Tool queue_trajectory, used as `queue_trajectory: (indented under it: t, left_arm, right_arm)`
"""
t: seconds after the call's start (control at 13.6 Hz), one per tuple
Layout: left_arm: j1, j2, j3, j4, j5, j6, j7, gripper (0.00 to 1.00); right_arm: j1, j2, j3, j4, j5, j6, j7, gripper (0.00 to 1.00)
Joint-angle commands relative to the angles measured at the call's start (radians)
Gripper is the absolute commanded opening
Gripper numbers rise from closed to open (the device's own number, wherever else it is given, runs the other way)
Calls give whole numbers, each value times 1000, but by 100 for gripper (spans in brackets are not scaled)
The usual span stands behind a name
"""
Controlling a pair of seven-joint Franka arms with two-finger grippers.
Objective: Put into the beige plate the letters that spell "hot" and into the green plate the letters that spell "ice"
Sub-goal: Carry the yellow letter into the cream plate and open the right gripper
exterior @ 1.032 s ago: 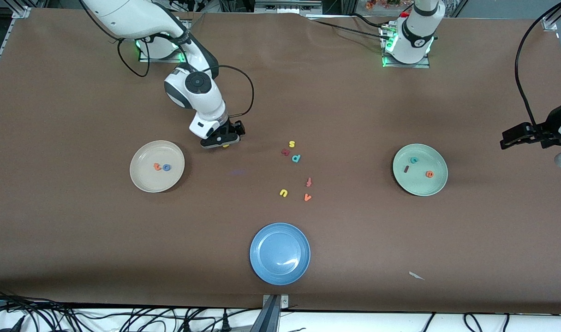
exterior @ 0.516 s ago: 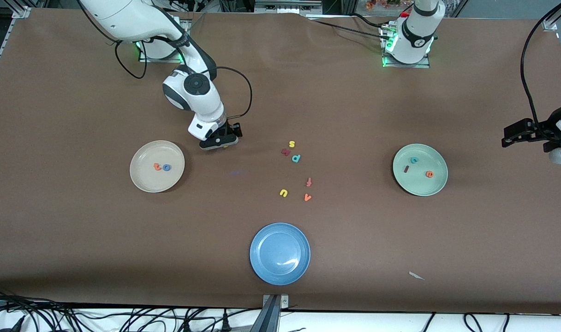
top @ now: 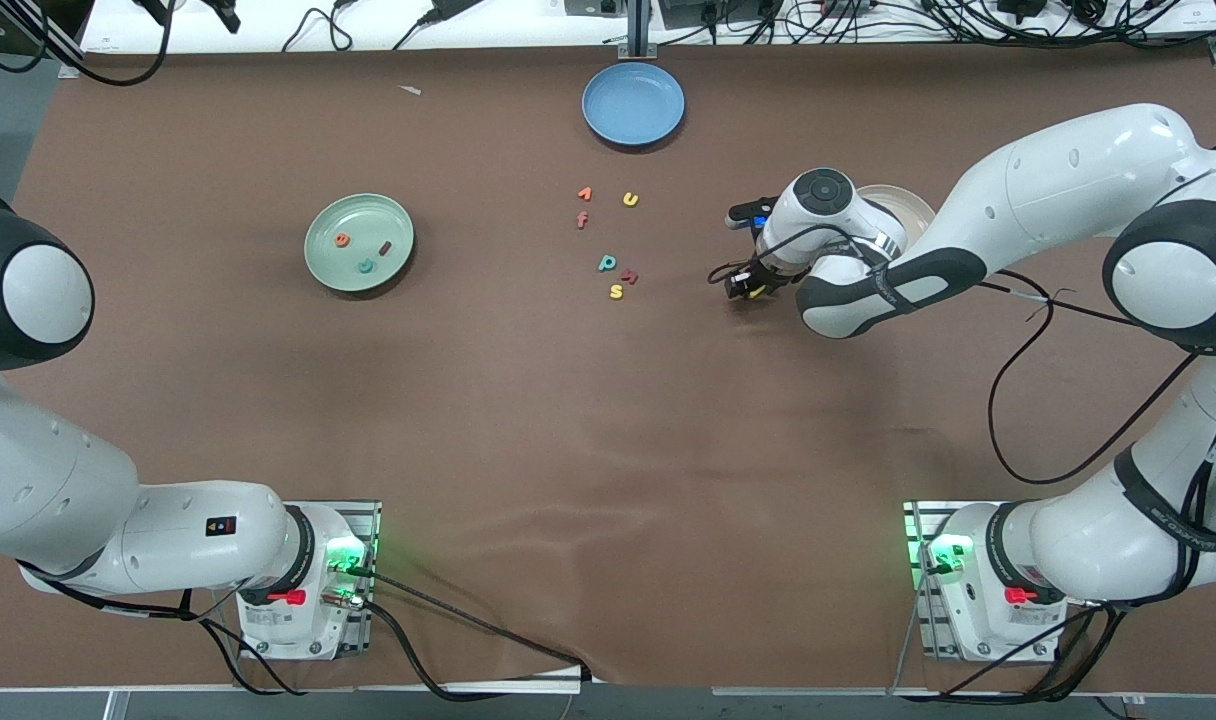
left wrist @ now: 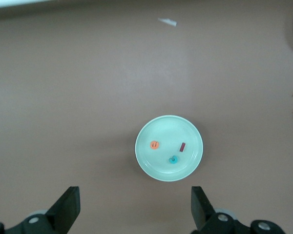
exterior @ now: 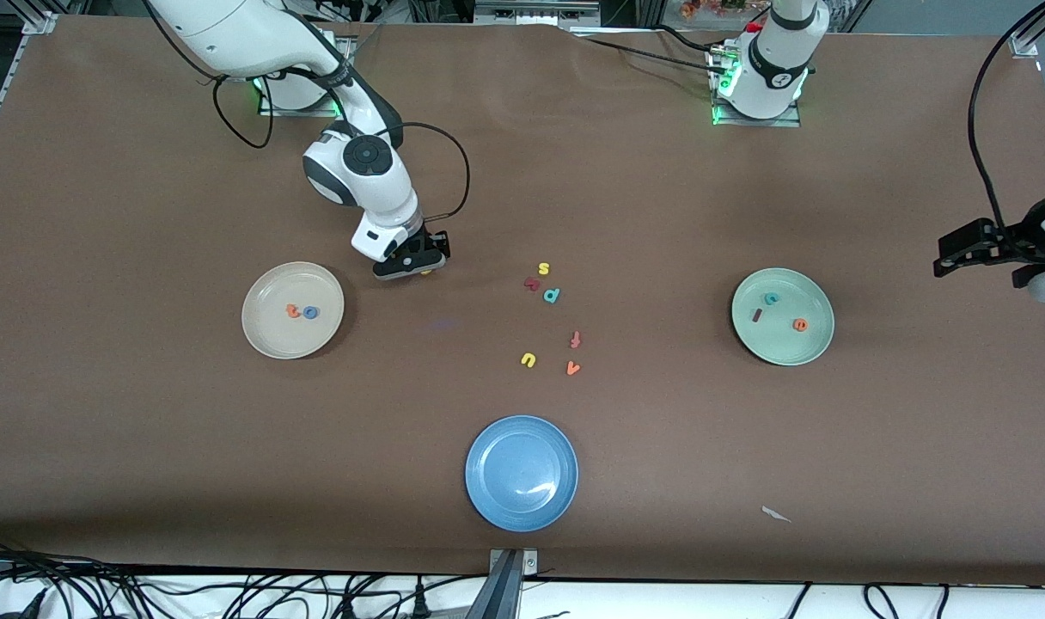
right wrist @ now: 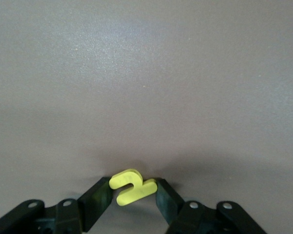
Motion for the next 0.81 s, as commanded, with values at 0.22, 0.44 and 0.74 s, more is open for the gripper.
queue_trajectory:
  t: [0.22, 0.44, 0.74]
  left_arm:
    - [0, 0, 7, 11, -15, -12, 10, 100]
    - [8, 0, 10, 7, -15, -58, 11, 100]
    - [4, -19, -1, 28, -17, -82, -33, 100]
  right_arm:
    - [11, 9, -30, 0, -38, 11, 13, 4]
    - [-30, -83, -34, 0, -32, -44, -25, 4]
    - [-101, -149, -30, -10, -25, -98, -150, 4]
